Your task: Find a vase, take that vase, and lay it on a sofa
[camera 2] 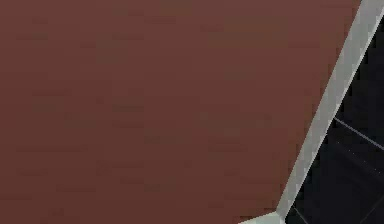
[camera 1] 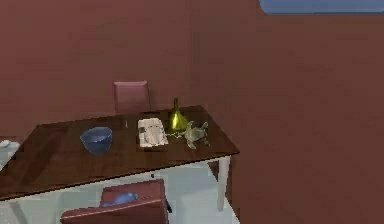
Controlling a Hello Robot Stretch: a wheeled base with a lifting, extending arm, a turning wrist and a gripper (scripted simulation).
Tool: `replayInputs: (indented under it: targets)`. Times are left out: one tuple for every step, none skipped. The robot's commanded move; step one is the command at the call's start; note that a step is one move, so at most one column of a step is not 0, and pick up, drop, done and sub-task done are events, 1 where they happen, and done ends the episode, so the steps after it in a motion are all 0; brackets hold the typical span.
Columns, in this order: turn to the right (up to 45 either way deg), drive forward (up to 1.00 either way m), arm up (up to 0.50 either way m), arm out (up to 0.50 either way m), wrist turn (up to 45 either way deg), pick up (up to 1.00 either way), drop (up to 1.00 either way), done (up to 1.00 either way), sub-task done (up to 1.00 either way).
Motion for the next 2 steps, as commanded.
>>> replayInputs:
  targets:
    - [15.0, 0.0, 0.0, 0.0, 0.0, 0.0, 0.0, 0.0, 0.0]
    - [0.0, 0.65, 0.0, 0.0, 0.0, 0.0, 0.0, 0.0, 0.0]
